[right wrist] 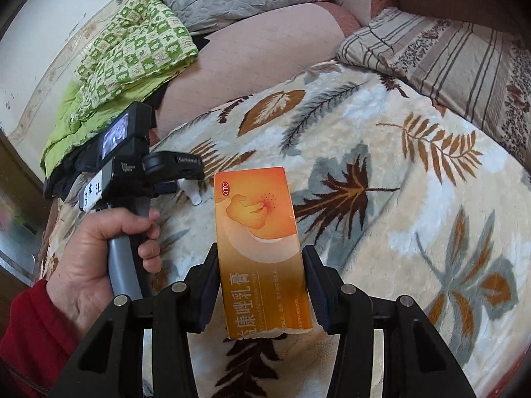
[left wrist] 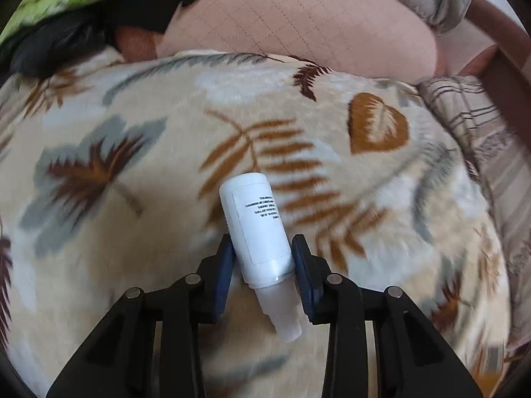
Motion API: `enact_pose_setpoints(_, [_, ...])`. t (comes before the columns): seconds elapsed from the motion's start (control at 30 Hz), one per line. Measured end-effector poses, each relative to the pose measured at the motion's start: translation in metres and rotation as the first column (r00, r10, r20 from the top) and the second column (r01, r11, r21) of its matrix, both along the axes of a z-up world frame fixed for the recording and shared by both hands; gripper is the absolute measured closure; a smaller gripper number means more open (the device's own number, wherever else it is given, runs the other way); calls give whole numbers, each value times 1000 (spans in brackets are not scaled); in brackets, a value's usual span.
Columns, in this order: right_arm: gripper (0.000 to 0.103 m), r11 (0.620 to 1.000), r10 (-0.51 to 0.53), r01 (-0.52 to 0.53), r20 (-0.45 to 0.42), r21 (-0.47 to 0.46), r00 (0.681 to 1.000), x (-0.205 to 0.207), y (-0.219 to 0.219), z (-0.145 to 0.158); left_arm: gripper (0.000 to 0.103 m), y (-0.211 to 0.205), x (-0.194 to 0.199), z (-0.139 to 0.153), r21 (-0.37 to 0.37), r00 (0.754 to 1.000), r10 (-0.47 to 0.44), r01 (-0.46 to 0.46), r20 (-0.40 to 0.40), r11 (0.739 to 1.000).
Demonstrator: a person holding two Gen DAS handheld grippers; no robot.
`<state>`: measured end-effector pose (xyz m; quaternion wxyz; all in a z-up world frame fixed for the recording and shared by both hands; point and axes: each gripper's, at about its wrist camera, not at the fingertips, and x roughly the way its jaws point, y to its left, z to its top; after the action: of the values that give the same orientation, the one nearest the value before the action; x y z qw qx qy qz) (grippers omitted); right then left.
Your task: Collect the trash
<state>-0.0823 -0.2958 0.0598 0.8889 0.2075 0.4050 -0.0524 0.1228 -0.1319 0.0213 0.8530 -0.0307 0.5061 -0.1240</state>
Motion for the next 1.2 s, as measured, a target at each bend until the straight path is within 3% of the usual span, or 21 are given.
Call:
enact_pose_setpoints(0.3, [51, 998, 7, -7, 1, -63, 1000, -31, 23, 7, 69, 45, -137, 28, -16, 986, -123, 126, 111, 992])
enact_pose_setpoints(0.4, [51, 994, 7, -6, 4, -112, 1000, -56, 38, 3, 69, 53, -184, 37, 12, 974, -158, 158, 164, 987])
enact_pose_setpoints(0.6, [51, 984, -17, 23, 40, -175, 999, -96, 52, 8, 69, 61, -252, 47, 42, 956, -139, 133, 257, 990])
enact_pose_setpoints(0.67, [51, 981, -24, 34, 53, -189, 998, -105, 55, 11, 69, 59, -268, 47, 92, 942, -143, 120, 303, 988])
enact_pose_setpoints(0.9, [51, 971, -28, 42, 65, -234, 998, -132, 65, 12, 69, 53, -287, 47, 170, 903, -183, 125, 388, 977])
enact_pose_setpoints(1.2, [51, 971, -48, 61, 61, -230, 997, -139, 64, 9, 69, 54, -288, 45, 168, 896, -180, 120, 406, 979])
